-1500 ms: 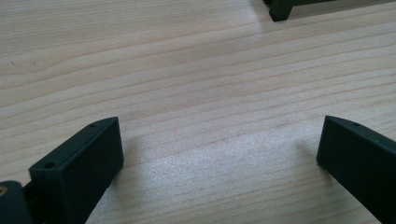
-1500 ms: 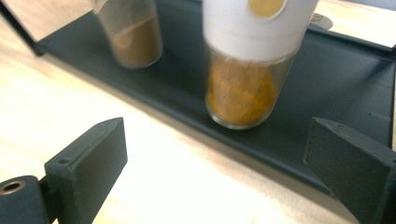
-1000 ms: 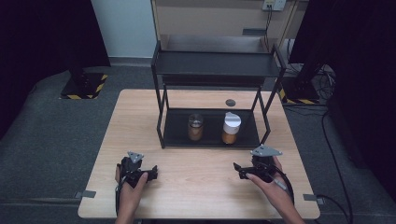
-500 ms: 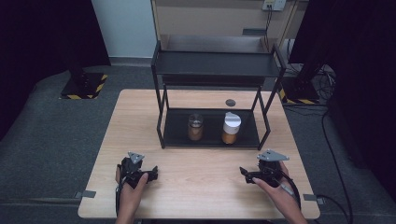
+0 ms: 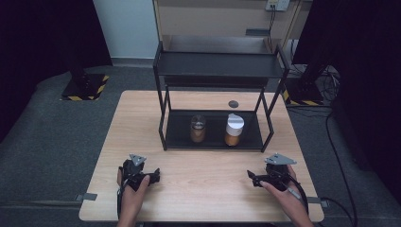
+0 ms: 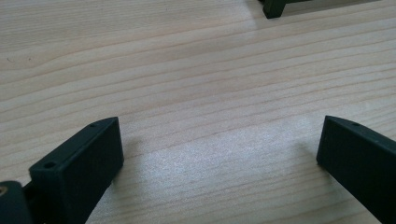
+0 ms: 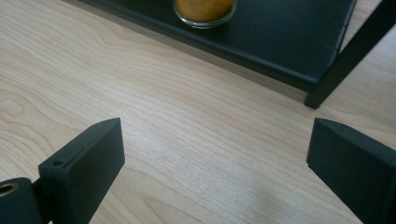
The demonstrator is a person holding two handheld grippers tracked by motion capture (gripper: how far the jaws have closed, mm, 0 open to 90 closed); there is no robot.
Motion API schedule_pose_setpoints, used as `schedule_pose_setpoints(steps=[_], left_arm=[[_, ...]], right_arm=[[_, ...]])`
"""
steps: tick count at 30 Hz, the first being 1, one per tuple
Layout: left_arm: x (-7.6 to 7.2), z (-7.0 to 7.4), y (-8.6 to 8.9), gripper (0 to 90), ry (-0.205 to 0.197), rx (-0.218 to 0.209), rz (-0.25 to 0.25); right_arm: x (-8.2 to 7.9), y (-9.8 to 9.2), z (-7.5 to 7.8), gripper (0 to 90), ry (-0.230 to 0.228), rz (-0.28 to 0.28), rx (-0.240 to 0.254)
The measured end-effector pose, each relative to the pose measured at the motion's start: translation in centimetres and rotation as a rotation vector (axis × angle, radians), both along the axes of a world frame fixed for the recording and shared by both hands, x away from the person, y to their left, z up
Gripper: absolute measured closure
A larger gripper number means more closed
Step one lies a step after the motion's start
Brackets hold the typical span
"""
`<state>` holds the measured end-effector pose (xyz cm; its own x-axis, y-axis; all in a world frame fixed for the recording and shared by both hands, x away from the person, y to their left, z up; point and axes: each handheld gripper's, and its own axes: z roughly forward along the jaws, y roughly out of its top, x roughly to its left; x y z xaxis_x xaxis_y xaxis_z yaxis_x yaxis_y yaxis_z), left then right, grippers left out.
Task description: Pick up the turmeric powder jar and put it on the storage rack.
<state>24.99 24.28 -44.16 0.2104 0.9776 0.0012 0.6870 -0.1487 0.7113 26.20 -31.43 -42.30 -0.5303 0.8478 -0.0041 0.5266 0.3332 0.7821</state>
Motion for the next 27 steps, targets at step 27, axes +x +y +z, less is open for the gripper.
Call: schedule_pose_setpoints(steps=[27], left_arm=[[0.0,0.0,-0.1,0.0,0.000,0.000,0.001]], right_arm=[[1.6,-1.7,-1.4,5.2,0.045,-0.206,-0.035]])
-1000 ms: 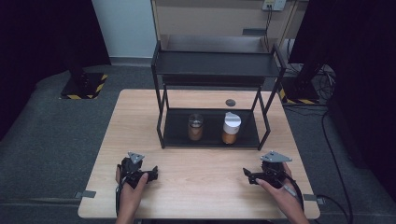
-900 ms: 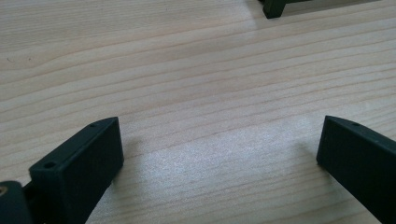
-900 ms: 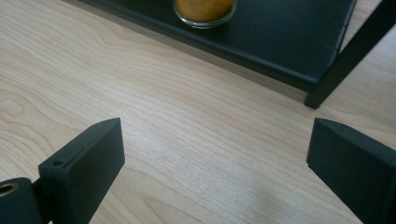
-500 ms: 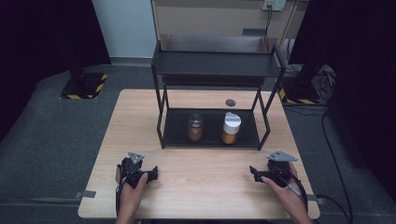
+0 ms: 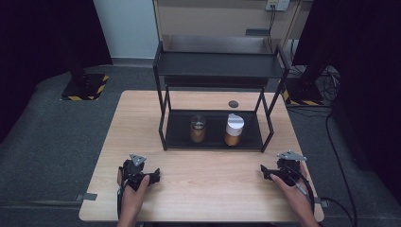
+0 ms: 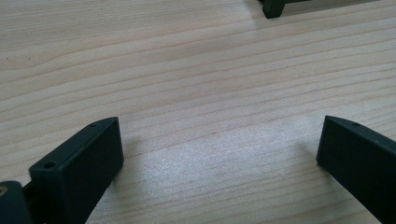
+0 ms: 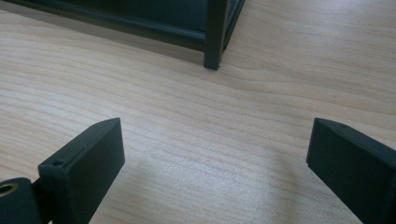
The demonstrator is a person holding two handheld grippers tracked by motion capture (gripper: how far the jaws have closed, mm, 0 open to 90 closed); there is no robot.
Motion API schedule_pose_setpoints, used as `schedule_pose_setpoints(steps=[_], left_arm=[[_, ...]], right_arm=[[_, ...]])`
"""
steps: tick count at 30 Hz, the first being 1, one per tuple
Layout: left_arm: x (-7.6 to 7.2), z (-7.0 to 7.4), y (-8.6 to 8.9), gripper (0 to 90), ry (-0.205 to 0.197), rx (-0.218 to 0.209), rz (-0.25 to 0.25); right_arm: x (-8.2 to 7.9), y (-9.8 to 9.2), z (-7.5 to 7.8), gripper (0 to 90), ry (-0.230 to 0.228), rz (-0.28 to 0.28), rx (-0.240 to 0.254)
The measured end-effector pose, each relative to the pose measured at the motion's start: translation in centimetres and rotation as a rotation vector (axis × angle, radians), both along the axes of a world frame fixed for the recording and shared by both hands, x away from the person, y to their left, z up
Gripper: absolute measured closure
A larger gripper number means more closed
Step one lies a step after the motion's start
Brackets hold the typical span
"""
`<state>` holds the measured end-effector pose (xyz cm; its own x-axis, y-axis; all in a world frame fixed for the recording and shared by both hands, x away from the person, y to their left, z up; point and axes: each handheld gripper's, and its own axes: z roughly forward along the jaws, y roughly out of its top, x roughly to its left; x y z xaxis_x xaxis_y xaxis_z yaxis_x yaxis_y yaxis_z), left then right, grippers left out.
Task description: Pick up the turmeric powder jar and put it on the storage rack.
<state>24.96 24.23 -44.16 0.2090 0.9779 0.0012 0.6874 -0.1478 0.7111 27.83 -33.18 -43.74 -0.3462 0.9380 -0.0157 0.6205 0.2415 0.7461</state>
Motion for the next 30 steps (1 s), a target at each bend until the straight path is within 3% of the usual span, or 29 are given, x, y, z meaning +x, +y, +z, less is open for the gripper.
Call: schedule_pose_setpoints(steps=[15,30], left_arm=[[-0.01,-0.01,-0.03,0.0,0.000,0.000,0.001],[-0.02,0.00,-0.08,0.0,0.000,0.001,0.001]], right_arm=[[1.02,0.10,-0.42,1.7,0.043,-0.017,0.000],[0.96,0.28,-0.41,1.4,0.046,-0.017,-0.002]])
